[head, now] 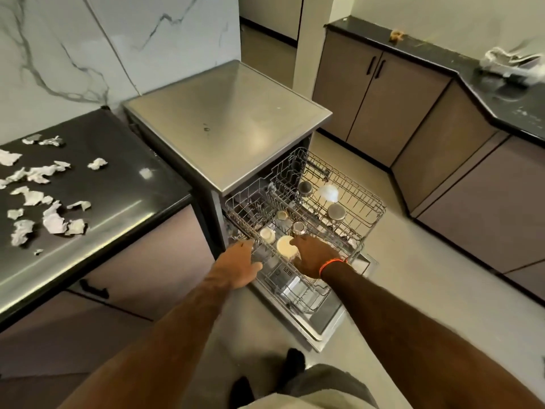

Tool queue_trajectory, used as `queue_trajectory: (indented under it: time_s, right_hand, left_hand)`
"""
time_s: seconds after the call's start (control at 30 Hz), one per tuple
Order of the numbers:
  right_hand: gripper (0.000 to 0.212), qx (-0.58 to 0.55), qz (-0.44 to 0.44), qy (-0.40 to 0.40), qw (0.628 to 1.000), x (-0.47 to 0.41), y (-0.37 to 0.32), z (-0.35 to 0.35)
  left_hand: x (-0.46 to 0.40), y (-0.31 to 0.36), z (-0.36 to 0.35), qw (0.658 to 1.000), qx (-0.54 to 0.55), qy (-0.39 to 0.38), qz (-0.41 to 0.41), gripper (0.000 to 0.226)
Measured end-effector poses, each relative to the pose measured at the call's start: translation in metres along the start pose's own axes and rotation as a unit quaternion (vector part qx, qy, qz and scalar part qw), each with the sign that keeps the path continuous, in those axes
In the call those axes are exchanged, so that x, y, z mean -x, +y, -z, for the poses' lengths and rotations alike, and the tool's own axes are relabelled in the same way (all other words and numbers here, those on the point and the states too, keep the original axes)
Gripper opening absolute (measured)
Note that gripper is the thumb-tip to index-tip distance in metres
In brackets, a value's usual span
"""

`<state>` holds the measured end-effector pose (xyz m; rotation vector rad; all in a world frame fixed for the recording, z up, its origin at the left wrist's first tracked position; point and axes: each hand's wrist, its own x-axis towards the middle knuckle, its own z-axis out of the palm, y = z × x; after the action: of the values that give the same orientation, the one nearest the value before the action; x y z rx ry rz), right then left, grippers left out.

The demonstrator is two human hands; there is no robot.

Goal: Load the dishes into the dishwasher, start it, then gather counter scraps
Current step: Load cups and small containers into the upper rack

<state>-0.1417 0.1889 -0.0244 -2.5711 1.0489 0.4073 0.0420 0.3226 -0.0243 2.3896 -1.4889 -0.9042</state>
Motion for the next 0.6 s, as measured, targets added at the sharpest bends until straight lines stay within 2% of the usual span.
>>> queue_trajectory:
  time_s: [0.13, 0.3, 0.6]
  right_hand:
    - [0.052, 0.02, 0.009, -0.007, 1.0, 0.021, 0.015, -0.005]
    - [0.057, 0.039, -0.015, 0.006, 0.999, 0.034, 0.055, 0.003]
    - [0.064, 0.046, 0.044, 0.001, 0.998, 0.063, 0.179, 0.021]
  left_hand:
    - [0.018, 0.015, -0.015, 1.0, 0.001, -0.009, -0.01, 0.073]
    - [0.018, 0.047, -0.032, 1.0, -0.001, 0.001, 0.001, 0.068]
    - [0.02, 0.144, -0.107, 0.995, 0.016, 0.014, 0.093, 0.08]
